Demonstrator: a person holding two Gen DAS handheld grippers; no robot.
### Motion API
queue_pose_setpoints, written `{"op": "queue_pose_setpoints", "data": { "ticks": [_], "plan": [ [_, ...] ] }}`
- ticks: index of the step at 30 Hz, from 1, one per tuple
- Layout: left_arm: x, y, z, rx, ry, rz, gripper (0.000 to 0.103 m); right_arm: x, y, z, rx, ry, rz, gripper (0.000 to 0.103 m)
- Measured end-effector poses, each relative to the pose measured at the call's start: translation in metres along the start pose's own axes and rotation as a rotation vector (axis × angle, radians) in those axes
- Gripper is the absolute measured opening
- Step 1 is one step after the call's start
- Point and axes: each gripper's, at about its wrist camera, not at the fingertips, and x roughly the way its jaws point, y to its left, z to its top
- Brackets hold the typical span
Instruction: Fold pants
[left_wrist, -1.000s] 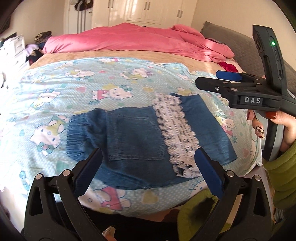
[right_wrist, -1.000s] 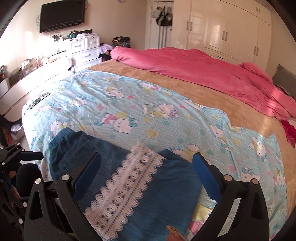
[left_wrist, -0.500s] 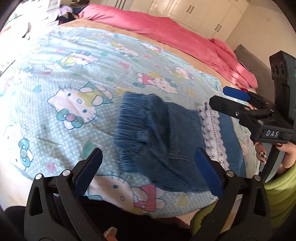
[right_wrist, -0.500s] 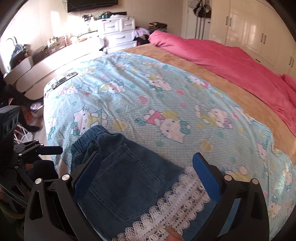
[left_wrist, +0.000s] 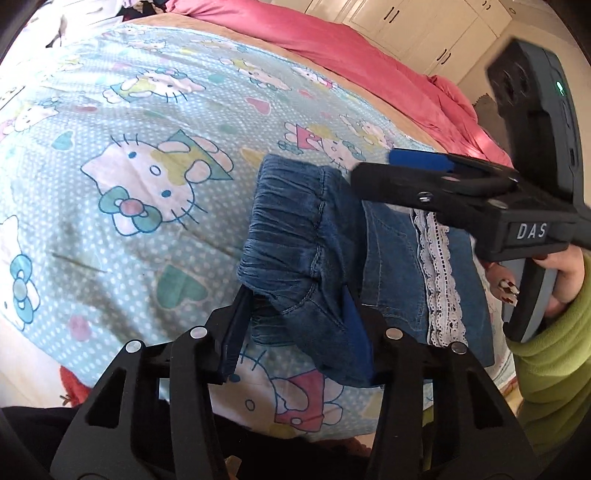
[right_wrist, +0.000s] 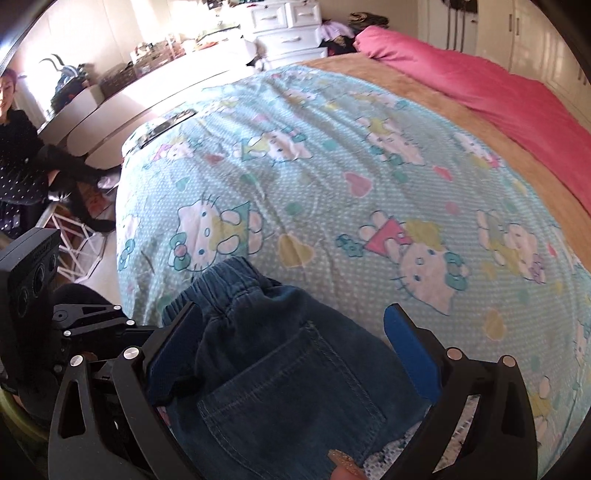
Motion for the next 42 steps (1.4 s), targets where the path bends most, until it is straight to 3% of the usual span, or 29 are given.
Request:
{"op": "queue_pose_setpoints", "data": {
  "ticks": [5, 8, 11, 12, 16, 21, 24, 30, 37, 42],
  "plan": [
    [0.002, 0.001, -0.001, -0.015, 0.009, -0.011, 0.041, 0.026, 0.010, 0.005, -0.043, 0.057, 0.053, 0.097],
    [0.004, 0.000, -0.002, -0.017, 0.017, -0.014, 0.041, 0.037, 0.011, 0.008, -0.029, 0.071, 0.100, 0.092],
    [0.006, 0.002, -0.002, -0.032, 0.023, -0.026, 0.042, 0.049, 0.009, 0.008, -0.003, 0.090, 0.171, 0.069],
    [0.006, 0.003, -0.002, -0.034, 0.024, -0.028, 0.043, 0.052, 0.008, 0.008, 0.006, 0.096, 0.195, 0.052],
    [0.007, 0.004, -0.001, -0.037, 0.030, -0.038, 0.053, 0.043, 0.004, 0.003, 0.027, 0.049, 0.217, 0.031],
    [-0.001, 0.003, -0.001, -0.043, 0.001, -0.064, 0.071, 0.002, -0.011, -0.009, 0.063, -0.061, 0.262, 0.029],
    [-0.006, -0.006, -0.001, -0.028, -0.022, -0.132, 0.081, -0.024, -0.023, -0.019, 0.094, -0.120, 0.291, 0.029],
    [0.000, -0.031, -0.001, -0.001, -0.010, -0.228, 0.088, -0.072, -0.046, -0.041, 0.111, -0.228, 0.330, 0.029],
    [0.031, -0.063, 0.010, -0.083, 0.076, -0.441, 0.090, -0.115, -0.077, -0.070, 0.141, -0.329, 0.330, 0.029],
    [0.029, -0.114, 0.009, 0.008, 0.065, -0.501, 0.090, -0.137, -0.100, -0.101, 0.179, -0.383, 0.295, 0.035]
  ]
}}
